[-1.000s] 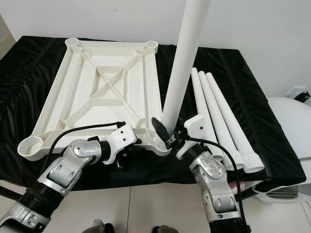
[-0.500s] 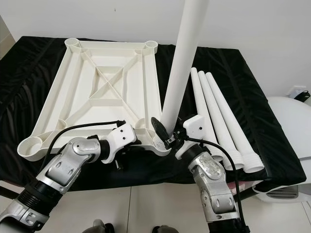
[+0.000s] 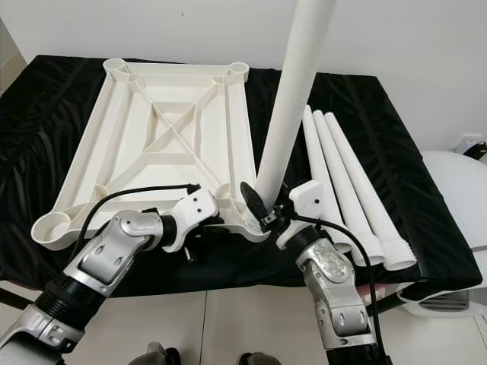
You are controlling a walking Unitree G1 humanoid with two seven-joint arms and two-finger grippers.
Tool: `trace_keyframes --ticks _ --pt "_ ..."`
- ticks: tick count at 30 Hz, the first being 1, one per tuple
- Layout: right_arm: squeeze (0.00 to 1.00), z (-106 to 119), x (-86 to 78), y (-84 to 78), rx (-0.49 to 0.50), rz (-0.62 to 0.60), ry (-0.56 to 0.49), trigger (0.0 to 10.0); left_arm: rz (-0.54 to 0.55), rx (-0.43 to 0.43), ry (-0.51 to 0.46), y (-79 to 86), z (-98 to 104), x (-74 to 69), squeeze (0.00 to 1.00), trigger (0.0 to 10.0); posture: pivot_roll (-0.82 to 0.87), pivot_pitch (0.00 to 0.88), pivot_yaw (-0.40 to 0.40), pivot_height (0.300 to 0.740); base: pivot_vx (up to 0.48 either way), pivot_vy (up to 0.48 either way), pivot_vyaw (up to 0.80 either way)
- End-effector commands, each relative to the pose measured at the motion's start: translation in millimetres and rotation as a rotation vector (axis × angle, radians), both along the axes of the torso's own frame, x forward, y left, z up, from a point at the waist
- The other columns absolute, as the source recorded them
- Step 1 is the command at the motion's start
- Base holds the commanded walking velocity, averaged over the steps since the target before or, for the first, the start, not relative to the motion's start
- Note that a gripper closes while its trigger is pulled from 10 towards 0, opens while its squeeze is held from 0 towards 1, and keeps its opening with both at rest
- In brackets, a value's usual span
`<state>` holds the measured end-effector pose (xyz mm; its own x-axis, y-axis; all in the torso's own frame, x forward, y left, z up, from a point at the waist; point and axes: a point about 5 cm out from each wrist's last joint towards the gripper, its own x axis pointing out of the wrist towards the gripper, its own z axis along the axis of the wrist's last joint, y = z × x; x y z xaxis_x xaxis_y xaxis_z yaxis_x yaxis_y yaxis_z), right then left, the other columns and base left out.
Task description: Building children table
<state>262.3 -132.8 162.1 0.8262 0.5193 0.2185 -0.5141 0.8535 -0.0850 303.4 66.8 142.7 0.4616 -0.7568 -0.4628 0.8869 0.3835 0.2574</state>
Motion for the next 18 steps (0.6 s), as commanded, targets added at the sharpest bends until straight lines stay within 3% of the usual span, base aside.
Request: trace_keyframes --ticks 1,18 --pt "0.0 -30.4 -4.1 -2.8 -0.034 -0.023 0.148 10.0 0.224 0.046 -0.061 23.5 0.5 16.2 0.0 10.0 -0.06 0.132 -0.006 0.74 0.0 0.0 0.0" --pt "0.0 -29.5 0.4 -1.7 -0.014 -0.114 0.143 10.0 0.25 0.041 -0.041 23.5 3.3 17.1 0.0 10.0 -0.06 0.129 -0.006 0.74 0.0 0.0 0.0"
